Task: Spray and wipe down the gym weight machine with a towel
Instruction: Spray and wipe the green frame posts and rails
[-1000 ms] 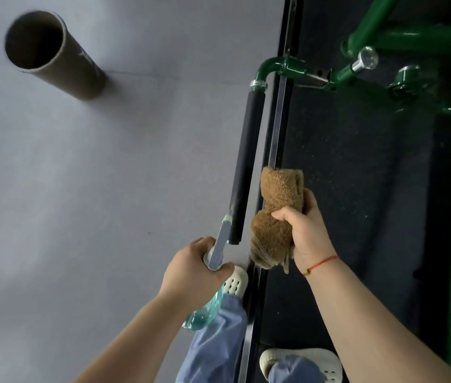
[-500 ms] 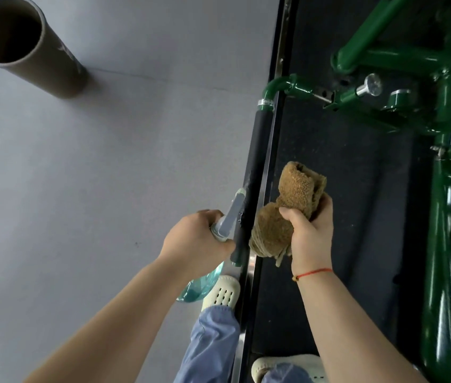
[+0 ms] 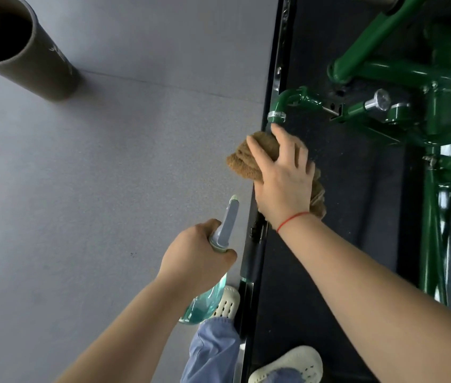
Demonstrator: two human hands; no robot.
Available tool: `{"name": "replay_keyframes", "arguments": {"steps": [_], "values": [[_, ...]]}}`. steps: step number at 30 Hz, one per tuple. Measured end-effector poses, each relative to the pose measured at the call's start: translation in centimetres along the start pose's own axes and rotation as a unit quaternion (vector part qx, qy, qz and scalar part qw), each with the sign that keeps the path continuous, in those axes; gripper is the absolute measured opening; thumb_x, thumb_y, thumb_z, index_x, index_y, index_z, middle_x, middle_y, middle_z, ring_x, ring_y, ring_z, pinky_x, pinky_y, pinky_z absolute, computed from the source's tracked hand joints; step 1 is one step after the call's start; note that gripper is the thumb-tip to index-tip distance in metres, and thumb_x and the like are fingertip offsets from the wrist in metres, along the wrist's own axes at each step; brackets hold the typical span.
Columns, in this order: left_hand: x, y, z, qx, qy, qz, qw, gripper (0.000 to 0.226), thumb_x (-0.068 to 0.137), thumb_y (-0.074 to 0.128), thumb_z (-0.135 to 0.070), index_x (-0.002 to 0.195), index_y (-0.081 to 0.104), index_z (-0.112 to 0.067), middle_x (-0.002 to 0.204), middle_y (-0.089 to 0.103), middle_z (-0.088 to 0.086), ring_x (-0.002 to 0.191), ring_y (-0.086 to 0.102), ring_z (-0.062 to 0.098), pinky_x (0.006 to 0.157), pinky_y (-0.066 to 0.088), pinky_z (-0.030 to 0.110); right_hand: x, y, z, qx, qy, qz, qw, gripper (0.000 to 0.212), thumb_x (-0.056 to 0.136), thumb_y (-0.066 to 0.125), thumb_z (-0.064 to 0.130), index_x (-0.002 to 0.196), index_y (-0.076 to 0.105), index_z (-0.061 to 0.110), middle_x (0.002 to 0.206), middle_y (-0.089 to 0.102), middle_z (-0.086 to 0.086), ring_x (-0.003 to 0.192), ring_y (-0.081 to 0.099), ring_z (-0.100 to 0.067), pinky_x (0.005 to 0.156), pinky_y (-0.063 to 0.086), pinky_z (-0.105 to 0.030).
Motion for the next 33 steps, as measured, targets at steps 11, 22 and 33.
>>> {"name": "replay_keyframes", "arguments": {"steps": [11,22,33], "values": [[-2.2,-1.3,1.9,-0.017,-0.011,-0.011,1.000,0.015,0.078,0.067,-0.020,0.093,0.063,-0.023,0.080,0.068,0.002,0.067,0.061,0.026,0.067,0.055,0.042,-4.0,-0.3,0.0,0.085,-0.004,0.077,0.993,0.060,0.078,0.077,0.014,0.131,0.063,0.037,0.146,0.045,0.008,0.129,0.037,-0.029,0.093,0.048,-0.058],[-4.8,-0.8,2.1,-0.021,-0.031,-0.010,0.999,0.014,0.081,0.068,-0.019,0.086,0.057,-0.027,0.067,0.062,-0.005,0.060,0.057,0.020,0.061,0.050,0.036,-12.8,-0.9,0.2,0.224,-0.008,0.235,0.946,0.049,0.078,0.072,0.009,0.116,0.070,0.040,0.129,0.054,0.019,0.116,0.036,-0.011,0.103,0.044,-0.045],[-4.1,0.4,0.2,-0.051,-0.068,-0.048,0.995,0.014,0.081,0.063,-0.018,0.092,0.059,-0.027,0.069,0.063,-0.003,0.058,0.053,0.019,0.059,0.047,0.034,0.2,-0.5,-2.6,0.191,0.021,0.074,0.979,0.062,0.082,0.064,0.002,0.131,0.062,0.040,0.153,0.038,0.010,0.135,0.029,-0.030,0.101,0.043,-0.063]]}}
Point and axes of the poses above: each hand's wrist, its own x-axis towards the middle knuckle, its own y-axis out of the palm, z = x × y, the point moved 4 cm from there along x, towards the middle knuckle
